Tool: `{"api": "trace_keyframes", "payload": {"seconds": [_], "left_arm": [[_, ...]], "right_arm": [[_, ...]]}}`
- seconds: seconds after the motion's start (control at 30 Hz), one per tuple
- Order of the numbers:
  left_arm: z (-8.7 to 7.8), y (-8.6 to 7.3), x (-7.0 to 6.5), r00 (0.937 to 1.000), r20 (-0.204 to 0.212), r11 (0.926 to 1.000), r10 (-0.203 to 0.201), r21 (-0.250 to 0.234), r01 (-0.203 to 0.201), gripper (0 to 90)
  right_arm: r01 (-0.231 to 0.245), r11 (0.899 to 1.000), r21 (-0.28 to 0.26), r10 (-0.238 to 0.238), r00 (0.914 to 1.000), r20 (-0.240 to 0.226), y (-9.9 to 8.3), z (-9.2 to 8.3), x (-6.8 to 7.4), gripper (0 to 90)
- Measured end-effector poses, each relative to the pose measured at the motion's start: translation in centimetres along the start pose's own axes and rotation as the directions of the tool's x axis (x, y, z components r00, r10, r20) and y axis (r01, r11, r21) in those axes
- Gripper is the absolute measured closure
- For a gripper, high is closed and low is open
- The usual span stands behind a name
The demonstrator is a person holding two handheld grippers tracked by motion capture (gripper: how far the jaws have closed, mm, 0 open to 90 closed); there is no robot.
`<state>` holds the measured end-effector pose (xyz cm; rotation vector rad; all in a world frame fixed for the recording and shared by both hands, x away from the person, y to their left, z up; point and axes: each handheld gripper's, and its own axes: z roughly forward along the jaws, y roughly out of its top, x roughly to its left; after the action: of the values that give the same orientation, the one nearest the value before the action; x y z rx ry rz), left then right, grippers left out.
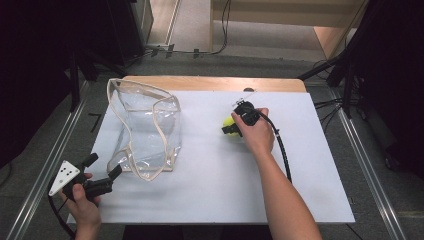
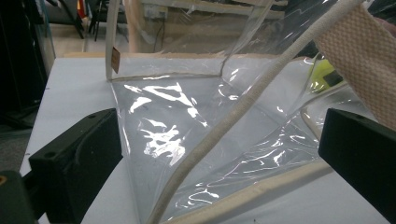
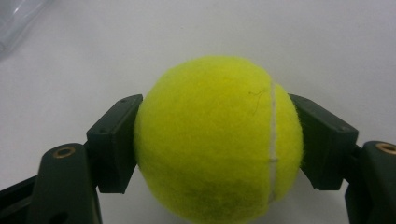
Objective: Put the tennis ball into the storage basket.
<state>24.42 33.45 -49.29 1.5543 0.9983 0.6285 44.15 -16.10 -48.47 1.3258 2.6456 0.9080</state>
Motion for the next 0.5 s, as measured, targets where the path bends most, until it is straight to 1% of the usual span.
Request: {"api": "trace_keyframes", "payload": {"seconds": [0.17,0.3,0.5], "left_arm": [[-0.01,0.00,0.00,1.0000,0.000,1.0000,0.000,0.000,0.000,0.0],[-0.01,0.00,0.00,1.0000,0.001,1.0000,0.000,0.000,0.000,0.0],[-0.10,0.00,0.01,1.0000,0.008,1.0000,0.004,-0.005,-0.004,0.0]], "right_arm": [[0.013,1.000,-0.017,-0.013,0.9999,-0.010,0.14,-0.34,0.19,23.0],[0.021,1.000,-0.014,-0.021,0.9997,-0.011,0.26,-0.52,0.48,23.0],[0.047,0.999,-0.025,-0.047,0.9983,-0.034,0.48,-0.75,0.73,23.0]]}}
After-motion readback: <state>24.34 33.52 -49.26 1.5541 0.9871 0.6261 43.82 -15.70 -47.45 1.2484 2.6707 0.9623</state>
